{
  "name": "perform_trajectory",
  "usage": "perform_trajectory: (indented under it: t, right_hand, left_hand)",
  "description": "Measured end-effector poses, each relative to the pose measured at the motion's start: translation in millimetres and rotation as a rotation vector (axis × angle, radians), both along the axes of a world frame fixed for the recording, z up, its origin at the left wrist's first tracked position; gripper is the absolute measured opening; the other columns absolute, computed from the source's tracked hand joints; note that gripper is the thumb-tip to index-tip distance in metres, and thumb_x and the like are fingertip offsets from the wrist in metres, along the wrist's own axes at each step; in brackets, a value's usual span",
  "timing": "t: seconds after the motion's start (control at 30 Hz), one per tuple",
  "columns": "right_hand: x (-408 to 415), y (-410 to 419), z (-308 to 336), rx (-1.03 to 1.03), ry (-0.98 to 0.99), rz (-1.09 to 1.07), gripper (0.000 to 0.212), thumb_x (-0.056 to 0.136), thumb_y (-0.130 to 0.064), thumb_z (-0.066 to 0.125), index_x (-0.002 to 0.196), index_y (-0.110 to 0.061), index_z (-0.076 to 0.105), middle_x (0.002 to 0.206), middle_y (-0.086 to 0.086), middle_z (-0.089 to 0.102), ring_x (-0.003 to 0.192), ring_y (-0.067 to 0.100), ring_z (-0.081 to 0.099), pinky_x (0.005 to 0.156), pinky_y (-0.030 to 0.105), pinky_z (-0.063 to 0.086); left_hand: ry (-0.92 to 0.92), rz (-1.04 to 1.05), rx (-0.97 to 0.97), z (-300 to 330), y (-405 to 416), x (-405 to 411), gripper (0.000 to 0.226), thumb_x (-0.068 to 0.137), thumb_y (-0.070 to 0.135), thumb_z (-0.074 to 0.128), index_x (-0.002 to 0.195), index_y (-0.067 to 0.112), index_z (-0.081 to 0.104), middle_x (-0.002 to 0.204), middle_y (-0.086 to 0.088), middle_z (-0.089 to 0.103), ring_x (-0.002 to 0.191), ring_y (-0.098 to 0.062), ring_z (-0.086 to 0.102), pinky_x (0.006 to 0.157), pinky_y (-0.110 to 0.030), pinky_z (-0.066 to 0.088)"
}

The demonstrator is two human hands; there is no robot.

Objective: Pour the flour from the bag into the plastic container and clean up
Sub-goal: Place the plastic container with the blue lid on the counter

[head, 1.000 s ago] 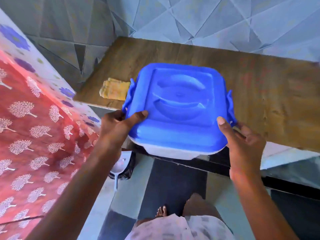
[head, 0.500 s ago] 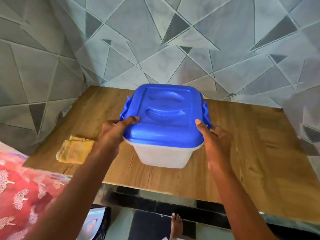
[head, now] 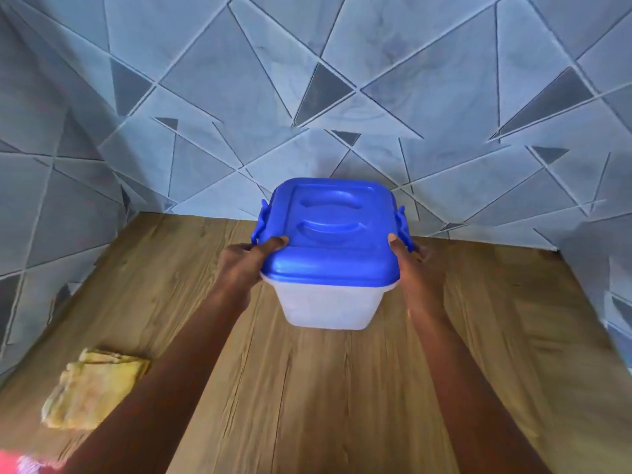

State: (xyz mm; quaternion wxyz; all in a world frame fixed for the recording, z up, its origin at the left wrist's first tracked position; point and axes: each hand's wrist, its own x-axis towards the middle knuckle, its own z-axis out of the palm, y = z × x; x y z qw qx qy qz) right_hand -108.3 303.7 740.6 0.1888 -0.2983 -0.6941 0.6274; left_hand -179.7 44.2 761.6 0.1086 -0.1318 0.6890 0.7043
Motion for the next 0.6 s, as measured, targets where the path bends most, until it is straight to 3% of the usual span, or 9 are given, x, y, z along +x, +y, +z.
perform_trajectory:
  t: [0.1, 0.17, 0.23, 0.3, 0.33, 0.43, 0.5, 0.6]
  right_hand:
    - [-10.0, 4.4, -0.7, 0.010, -0.045, -0.002, 0.040, 0.085, -0.054, 0.072, 0.102, -0.019, 0.069, 0.105, 0.000, 0.073, 0.097, 0.018, 0.070, 0.083, 0.043, 0.058]
    - [-15.7, 8.8, -1.0, 0.041, -0.087, -0.005, 0.030, 0.085, -0.056, 0.070, 0.092, -0.027, 0.065, 0.096, -0.006, 0.071, 0.096, 0.018, 0.069, 0.083, 0.042, 0.057]
    - [-22.5, 13.8, 1.8, 0.140, -0.114, -0.022, 0.026, 0.086, -0.057, 0.068, 0.083, -0.031, 0.062, 0.085, -0.014, 0.066, 0.092, 0.018, 0.067, 0.077, 0.037, 0.052]
    - [-32.6, 19.9, 8.4, 0.234, -0.120, -0.038, 0.038, 0.087, -0.057, 0.067, 0.107, -0.024, 0.066, 0.095, -0.009, 0.066, 0.096, 0.019, 0.065, 0.070, 0.029, 0.043]
    - [-40.1, 23.1, 12.9, 0.272, -0.130, -0.040, 0.051, 0.087, -0.058, 0.065, 0.121, -0.020, 0.061, 0.105, -0.004, 0.066, 0.102, 0.020, 0.064, 0.068, 0.027, 0.040]
    - [-68.2, 33.5, 23.8, 0.385, -0.165, 0.037, 0.058, 0.093, -0.059, 0.056, 0.137, -0.021, 0.054, 0.135, 0.004, 0.060, 0.121, 0.026, 0.059, 0.083, 0.027, 0.039]
    - [-82.6, 37.7, 25.1, 0.455, -0.203, 0.139, 0.054, 0.099, -0.056, 0.049, 0.141, -0.023, 0.053, 0.142, 0.005, 0.057, 0.129, 0.030, 0.054, 0.100, 0.035, 0.041]
    - [-92.3, 41.3, 20.5, 0.442, -0.247, 0.202, 0.052, 0.104, -0.052, 0.038, 0.148, -0.027, 0.046, 0.149, 0.004, 0.052, 0.136, 0.033, 0.048, 0.114, 0.042, 0.036]
  left_hand:
    - [-0.004, -0.069, -0.049, 0.0, -0.9, -11.3, 0.060, 0.057, 0.040, 0.092, 0.090, -0.003, 0.067, 0.094, -0.011, 0.076, 0.093, -0.033, 0.075, 0.081, -0.053, 0.059]
    - [-0.013, -0.094, -0.086, 0.8, -1.0, -21.4, 0.075, 0.050, 0.044, 0.092, 0.106, 0.000, 0.068, 0.106, -0.011, 0.076, 0.095, -0.030, 0.075, 0.086, -0.055, 0.060]
    - [-0.006, -0.097, -0.197, 2.1, 0.6, -34.5, 0.101, 0.048, 0.048, 0.091, 0.133, 0.007, 0.056, 0.124, -0.005, 0.068, 0.105, -0.027, 0.071, 0.093, -0.052, 0.058]
    - [0.058, -0.094, -0.314, 4.5, 5.1, -47.0, 0.117, 0.053, 0.054, 0.086, 0.151, 0.016, 0.035, 0.135, -0.002, 0.056, 0.117, -0.025, 0.062, 0.101, -0.047, 0.052]
    - [0.106, -0.106, -0.352, 5.2, 8.8, -53.4, 0.113, 0.057, 0.058, 0.082, 0.151, 0.019, 0.033, 0.135, -0.001, 0.054, 0.118, -0.025, 0.060, 0.101, -0.044, 0.051]
    - [0.230, -0.161, -0.458, 4.8, 21.9, -66.1, 0.074, 0.073, 0.061, 0.071, 0.132, 0.021, 0.048, 0.122, 0.000, 0.062, 0.115, -0.030, 0.062, 0.093, -0.040, 0.051]
    - [0.236, -0.162, -0.470, 1.5, 29.4, -71.5, 0.079, 0.078, 0.061, 0.069, 0.141, 0.019, 0.046, 0.135, -0.003, 0.060, 0.123, -0.029, 0.059, 0.104, -0.047, 0.049]
    - [0.246, -0.154, -0.454, -0.1, 36.5, -71.9, 0.089, 0.080, 0.061, 0.068, 0.154, 0.025, 0.035, 0.147, 0.003, 0.052, 0.131, -0.024, 0.053, 0.108, -0.041, 0.044]
